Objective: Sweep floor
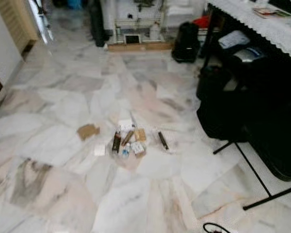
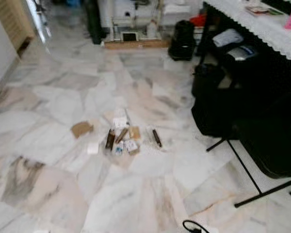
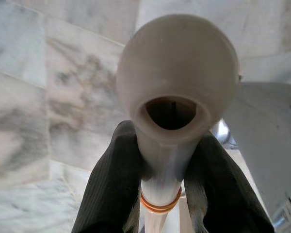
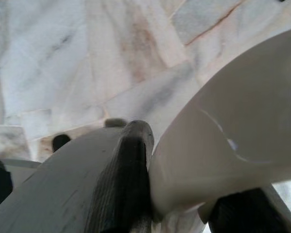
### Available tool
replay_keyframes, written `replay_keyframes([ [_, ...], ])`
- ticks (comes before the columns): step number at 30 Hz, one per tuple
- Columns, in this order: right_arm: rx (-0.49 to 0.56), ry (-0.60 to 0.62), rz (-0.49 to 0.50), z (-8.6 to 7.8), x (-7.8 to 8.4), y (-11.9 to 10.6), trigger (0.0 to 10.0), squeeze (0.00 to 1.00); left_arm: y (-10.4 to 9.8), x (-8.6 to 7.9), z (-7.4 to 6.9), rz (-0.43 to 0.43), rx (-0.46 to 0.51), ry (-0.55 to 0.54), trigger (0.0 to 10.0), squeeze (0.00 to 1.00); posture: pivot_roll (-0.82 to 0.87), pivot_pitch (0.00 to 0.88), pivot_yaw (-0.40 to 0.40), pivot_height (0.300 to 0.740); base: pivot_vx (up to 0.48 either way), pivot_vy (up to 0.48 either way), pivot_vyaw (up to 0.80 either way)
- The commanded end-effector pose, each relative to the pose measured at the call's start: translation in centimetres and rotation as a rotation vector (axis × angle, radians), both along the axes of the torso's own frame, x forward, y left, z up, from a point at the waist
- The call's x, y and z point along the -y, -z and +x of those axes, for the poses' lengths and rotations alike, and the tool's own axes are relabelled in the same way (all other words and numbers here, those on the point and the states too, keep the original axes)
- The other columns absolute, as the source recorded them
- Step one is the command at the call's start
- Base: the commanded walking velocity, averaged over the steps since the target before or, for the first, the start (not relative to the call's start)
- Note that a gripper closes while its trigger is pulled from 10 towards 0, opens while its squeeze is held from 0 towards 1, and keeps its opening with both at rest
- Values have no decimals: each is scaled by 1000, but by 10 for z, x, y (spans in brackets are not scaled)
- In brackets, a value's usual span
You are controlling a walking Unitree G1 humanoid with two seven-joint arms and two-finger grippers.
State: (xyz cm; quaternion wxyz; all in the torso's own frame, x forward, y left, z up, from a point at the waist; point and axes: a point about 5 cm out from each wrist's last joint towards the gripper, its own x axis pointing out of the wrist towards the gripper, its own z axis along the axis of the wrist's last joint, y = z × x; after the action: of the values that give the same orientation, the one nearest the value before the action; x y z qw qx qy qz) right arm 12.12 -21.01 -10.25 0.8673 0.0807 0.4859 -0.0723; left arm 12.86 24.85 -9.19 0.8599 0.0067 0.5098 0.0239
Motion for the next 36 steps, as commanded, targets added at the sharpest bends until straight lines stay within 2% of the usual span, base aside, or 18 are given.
replay_keyframes([
  [1, -26, 30, 33, -9, -2, 3, 10000, 0, 1, 0, -4, 10, -15, 2, 10000, 0, -71, 62, 28, 740, 0, 409, 0],
  [26, -22, 27, 37, -10, -3, 4, 10000, 0, 1, -1, -5, 11, -10, 9, 10000, 0, -73, 44, 32, 740, 0, 406, 0],
  [36, -4, 41, 26, -9, -2, 3, 10000, 0, 0, -2, -3, 18, 8, 5, 10000, 0, -71, 54, 31, 740, 0, 0, 0],
])
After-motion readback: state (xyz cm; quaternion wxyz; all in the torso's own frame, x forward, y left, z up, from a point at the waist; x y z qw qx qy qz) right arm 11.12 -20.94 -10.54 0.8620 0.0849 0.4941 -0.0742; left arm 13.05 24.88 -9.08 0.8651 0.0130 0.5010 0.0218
